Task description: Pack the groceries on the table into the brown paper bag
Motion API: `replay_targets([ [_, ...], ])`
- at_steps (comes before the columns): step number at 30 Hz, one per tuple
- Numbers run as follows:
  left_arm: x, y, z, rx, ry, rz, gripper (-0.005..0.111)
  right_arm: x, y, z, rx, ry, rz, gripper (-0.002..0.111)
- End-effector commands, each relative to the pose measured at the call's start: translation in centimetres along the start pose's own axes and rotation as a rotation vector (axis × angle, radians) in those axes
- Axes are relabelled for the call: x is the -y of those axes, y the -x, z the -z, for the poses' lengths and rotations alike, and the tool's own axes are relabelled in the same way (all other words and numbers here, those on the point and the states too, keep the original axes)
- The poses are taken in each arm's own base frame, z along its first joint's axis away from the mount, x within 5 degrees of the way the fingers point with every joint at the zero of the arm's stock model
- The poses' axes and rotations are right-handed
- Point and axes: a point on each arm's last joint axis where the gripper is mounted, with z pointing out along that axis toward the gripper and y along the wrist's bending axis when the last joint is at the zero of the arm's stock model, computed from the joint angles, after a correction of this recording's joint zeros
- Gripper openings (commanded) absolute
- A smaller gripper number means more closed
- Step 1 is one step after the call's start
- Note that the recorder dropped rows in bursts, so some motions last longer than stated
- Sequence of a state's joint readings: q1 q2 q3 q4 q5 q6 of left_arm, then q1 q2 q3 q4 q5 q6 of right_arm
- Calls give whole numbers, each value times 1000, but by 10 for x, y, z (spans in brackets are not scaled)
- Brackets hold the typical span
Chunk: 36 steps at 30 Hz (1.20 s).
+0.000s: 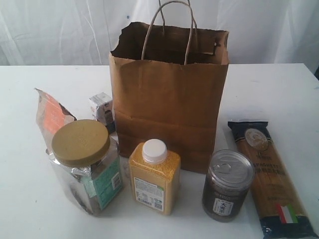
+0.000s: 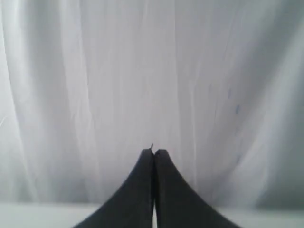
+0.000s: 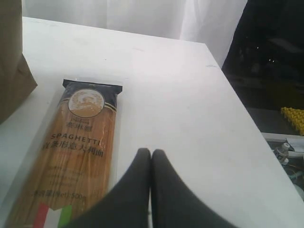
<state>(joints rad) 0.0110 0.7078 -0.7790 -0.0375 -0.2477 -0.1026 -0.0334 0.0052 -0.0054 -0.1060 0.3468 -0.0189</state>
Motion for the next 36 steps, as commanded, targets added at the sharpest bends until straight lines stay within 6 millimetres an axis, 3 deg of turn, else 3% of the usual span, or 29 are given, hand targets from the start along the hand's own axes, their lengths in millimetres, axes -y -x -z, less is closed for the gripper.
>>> replay_targets([
  [1,4,-43,10,-490,-103,-242,0,0,-1,0,3,3,-1,0],
  [6,28,-66,33,-812,-329,-89,0,0,-1,0,3,3,-1,0],
  [8,40,-67,41,-868,-475,-54,0,0,-1,0,3,3,-1,0],
  [11,60,-60,49,-802,-736,-26,8,0,-1,0,3,3,-1,0],
  [13,70,-53,52,-723,-857,0,24,0,-1,0,3,3,-1,0],
  [16,74,-52,47,-707,-893,52,60,0,-1,0,3,3,-1,0],
  [18,75,-57,41,-751,-884,84,73,0,-1,0,3,3,-1,0],
  [26,78,-78,18,-838,-917,85,71,0,-1,0,3,3,-1,0],
  [36,95,-71,-24,-937,-955,-129,71,0,-1,0,3,3,-1,0],
])
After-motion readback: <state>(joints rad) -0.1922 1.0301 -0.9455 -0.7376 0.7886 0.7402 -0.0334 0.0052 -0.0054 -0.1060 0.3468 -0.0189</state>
